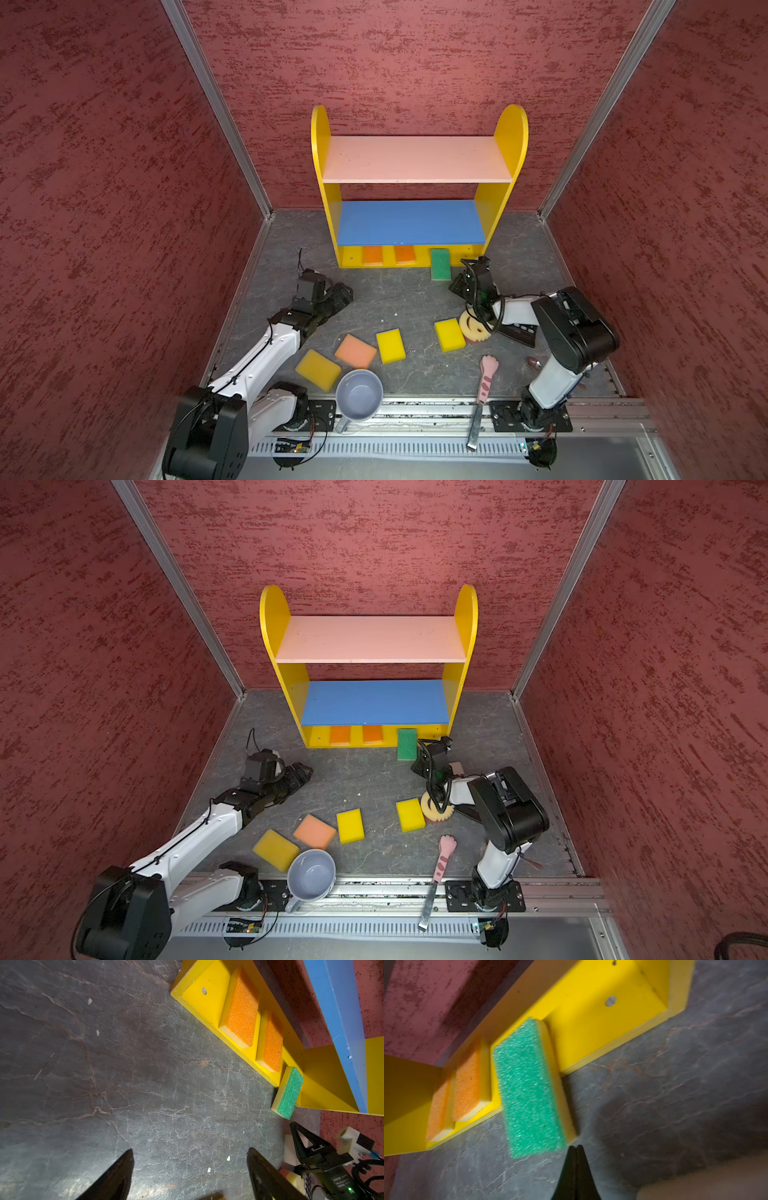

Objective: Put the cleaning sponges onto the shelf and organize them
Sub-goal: 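Lower the green sponge beside the orange sponges and release it, then push the green sponge upright against the shelf base with the right gripper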

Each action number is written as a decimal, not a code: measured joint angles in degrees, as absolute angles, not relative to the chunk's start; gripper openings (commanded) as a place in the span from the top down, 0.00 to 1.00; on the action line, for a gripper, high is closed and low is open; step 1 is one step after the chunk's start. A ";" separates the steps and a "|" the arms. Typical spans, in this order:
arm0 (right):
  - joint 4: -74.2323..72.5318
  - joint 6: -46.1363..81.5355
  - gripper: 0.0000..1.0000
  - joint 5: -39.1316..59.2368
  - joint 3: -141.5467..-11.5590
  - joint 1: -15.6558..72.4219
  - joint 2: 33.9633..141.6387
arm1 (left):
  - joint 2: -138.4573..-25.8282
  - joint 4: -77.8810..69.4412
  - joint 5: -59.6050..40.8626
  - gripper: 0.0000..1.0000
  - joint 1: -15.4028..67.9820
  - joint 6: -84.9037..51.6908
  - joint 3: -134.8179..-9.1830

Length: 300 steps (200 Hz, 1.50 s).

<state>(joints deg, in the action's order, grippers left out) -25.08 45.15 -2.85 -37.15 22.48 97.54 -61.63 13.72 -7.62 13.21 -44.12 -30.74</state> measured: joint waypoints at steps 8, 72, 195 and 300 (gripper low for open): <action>-25.34 45.19 1.00 -2.68 -37.15 23.18 97.01 | -61.63 13.63 -7.62 0.15 13.21 -44.12 -30.74; -31.42 49.71 1.00 -0.16 -35.77 27.24 99.83 | -62.26 13.13 -7.64 0.15 13.21 -44.14 -30.74; -41.12 53.84 1.00 -3.09 -39.11 25.26 110.52 | -62.33 13.13 -7.66 0.15 13.17 -44.12 -30.59; -40.93 52.62 1.00 -4.27 -45.04 23.64 111.98 | -62.33 12.99 -8.05 0.15 13.17 -44.16 -29.61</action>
